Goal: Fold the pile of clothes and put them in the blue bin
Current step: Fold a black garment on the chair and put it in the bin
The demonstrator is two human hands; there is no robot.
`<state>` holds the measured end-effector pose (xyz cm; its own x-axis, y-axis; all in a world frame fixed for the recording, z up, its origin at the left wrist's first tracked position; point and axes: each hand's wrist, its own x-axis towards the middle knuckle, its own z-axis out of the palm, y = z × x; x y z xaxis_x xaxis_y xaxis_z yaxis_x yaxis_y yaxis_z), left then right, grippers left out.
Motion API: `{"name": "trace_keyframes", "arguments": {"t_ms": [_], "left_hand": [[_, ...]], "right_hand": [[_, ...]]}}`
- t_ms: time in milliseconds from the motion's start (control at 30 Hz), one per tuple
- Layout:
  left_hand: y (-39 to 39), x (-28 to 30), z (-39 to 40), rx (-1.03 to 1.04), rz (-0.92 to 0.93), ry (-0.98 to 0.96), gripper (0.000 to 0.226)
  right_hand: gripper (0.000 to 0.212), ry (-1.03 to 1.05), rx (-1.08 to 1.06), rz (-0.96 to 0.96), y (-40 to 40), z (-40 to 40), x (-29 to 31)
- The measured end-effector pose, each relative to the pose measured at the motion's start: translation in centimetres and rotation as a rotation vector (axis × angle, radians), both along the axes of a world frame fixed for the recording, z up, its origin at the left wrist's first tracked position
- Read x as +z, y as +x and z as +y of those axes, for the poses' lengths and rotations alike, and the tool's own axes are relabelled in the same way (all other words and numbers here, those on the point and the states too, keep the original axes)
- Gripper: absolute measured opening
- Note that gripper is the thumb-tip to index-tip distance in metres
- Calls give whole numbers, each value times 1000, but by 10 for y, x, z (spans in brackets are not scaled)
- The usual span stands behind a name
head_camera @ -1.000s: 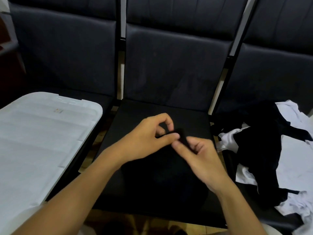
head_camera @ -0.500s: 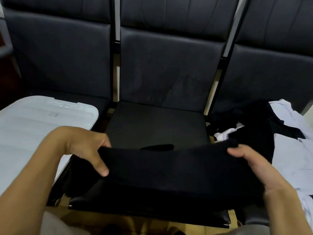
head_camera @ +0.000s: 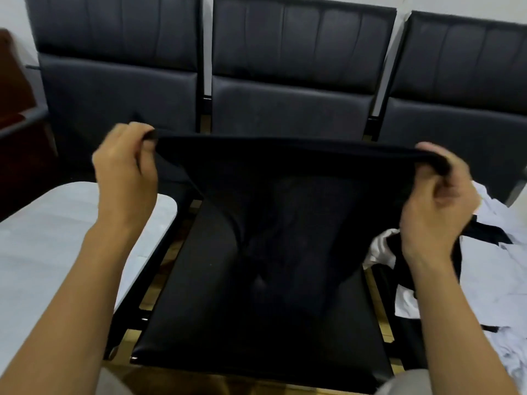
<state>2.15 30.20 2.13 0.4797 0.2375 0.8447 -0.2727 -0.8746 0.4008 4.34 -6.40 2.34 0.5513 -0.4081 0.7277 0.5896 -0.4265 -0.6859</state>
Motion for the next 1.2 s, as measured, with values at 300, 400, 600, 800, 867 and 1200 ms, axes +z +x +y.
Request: {"name": "trace_keyframes", "arguments": {"t_ms": [300,400,600,800,867,1200], "left_hand": [[-42,-79,50,-97,1136,47,66],[-56,-98,55,-51,1897,27,43],[-36,-113,34,-252,1791,150,31],[14,-128,-43,-435,1556,319,22],[30,-135,-74,-529,1476,280,20],[107,-177,-211,-639,1356,-405,48]], "right_hand": [[54,-615,516,708,-59,-28,-92],[23,-944,941,1480,-70,-38,-112],[40,-1007,541,1695,-48,-50,-148],[63,-878,164,1273,-11,-11,-171],[70,-926,117,1260,0,5,-179],[52,-379,83,1313,29,-33,-181]]}}
